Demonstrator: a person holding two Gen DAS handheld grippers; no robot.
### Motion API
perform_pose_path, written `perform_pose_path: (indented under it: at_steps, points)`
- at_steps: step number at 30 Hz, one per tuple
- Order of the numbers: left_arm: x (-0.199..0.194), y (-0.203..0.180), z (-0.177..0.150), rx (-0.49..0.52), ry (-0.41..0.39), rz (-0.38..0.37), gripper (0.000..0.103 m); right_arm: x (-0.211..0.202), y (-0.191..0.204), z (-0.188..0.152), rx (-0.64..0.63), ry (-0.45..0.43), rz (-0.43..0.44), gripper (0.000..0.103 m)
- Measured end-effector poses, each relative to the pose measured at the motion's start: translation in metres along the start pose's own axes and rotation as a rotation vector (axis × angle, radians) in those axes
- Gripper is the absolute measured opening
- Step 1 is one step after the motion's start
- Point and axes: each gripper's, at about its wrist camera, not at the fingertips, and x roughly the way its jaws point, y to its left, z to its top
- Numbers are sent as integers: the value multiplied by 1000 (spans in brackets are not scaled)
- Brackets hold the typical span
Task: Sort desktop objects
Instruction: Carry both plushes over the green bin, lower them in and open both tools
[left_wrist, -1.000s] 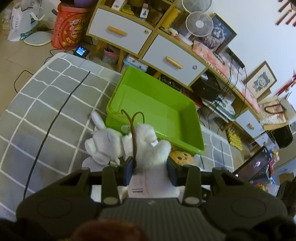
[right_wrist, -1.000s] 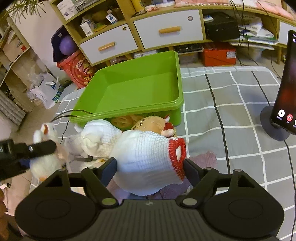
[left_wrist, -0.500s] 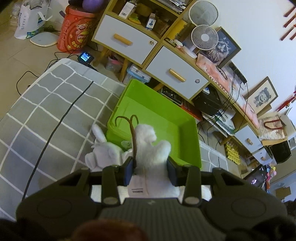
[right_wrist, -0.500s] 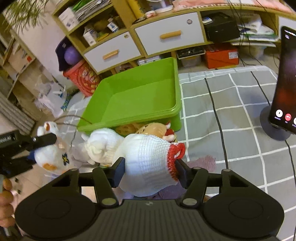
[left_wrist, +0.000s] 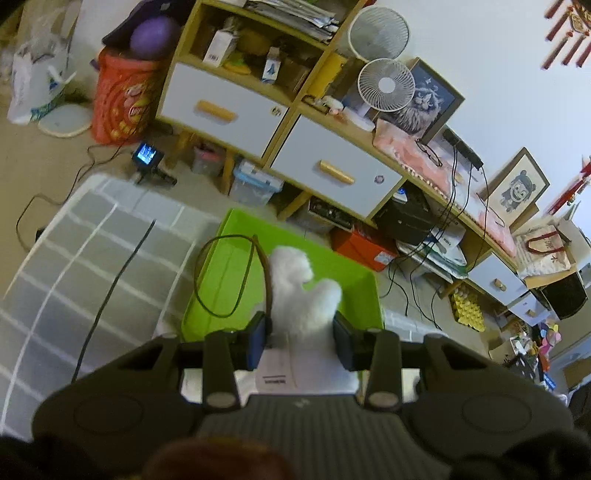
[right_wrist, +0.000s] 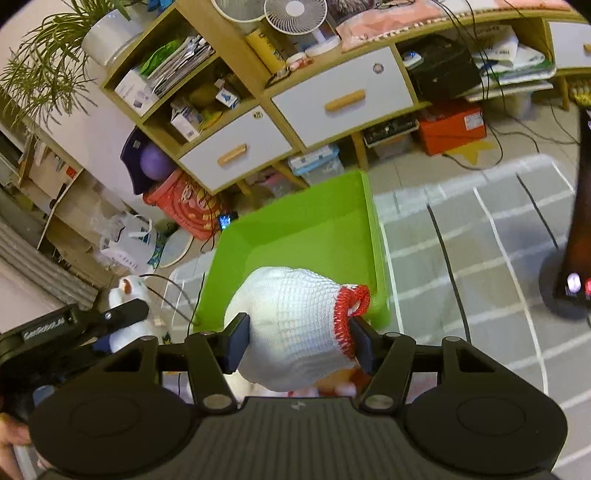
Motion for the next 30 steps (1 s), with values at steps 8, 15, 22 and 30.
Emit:
perform_pose_path:
  at_steps: [8,15,22,30]
  points:
    - [44,6,18,21,-9,-10,36,46,-5,26,-20,-12,-21,59]
    - [86,16,4,81,37,27,36,83,-8,22,-58,10,-19,60]
    - [103,19,-5,108,79,42,37,111,-1,12,-105,40,-20,60]
    - [105,22,-9,119,90,51,39,121,1,2,-135,70,-46,61]
